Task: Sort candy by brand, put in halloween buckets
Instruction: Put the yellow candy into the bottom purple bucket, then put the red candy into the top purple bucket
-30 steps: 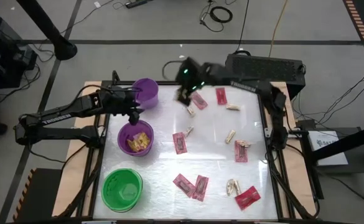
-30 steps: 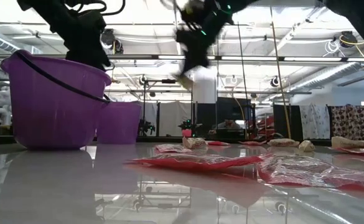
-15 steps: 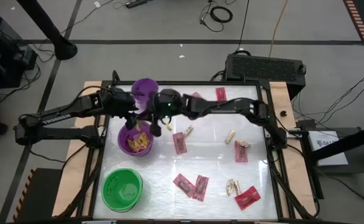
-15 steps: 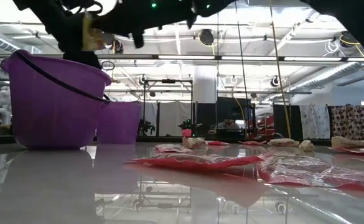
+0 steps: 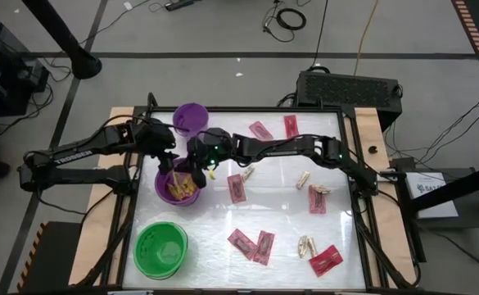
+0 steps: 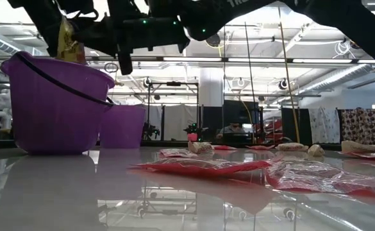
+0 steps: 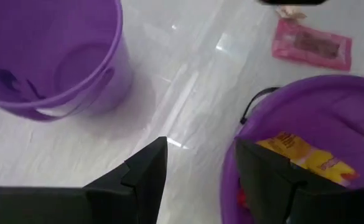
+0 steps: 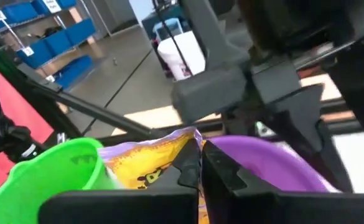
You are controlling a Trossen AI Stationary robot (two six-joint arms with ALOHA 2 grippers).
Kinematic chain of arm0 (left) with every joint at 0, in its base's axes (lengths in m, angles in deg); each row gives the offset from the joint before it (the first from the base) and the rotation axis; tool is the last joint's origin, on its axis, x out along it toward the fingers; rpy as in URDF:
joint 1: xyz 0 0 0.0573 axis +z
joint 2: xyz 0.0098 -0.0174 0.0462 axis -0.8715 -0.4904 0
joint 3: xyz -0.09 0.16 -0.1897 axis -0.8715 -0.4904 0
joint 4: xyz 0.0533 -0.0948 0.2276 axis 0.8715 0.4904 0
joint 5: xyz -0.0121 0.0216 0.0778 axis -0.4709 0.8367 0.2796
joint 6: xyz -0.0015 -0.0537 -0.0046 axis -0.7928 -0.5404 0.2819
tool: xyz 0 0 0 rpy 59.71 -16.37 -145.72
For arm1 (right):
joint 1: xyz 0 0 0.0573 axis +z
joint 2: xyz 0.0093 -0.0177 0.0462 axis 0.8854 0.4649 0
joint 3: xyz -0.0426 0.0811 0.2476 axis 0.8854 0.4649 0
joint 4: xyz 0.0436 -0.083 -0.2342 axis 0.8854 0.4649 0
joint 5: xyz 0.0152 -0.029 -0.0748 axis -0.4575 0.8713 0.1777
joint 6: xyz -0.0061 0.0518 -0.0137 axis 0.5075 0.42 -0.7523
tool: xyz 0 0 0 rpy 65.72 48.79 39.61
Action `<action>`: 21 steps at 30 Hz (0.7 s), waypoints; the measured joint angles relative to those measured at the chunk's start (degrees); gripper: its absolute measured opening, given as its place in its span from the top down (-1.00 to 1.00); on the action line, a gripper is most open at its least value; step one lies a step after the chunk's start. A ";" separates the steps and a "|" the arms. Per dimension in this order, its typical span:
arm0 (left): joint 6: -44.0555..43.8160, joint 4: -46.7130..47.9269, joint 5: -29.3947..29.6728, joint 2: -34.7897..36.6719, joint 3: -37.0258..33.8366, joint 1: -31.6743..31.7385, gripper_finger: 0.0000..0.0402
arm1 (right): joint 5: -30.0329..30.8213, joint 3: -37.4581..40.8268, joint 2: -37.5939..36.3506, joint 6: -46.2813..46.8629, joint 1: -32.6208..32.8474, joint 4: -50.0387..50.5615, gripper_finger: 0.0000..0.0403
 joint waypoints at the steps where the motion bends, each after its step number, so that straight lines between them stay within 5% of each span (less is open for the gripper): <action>1: 0.14 0.40 0.08 -0.02 -0.03 -0.03 0.05 | -0.07 0.00 0.00 0.12 0.04 0.75 1.00; 21: -1.23 0.05 2.73 -0.02 -0.06 -0.05 0.05 | -12.40 0.00 -0.28 4.48 -2.56 6.69 0.29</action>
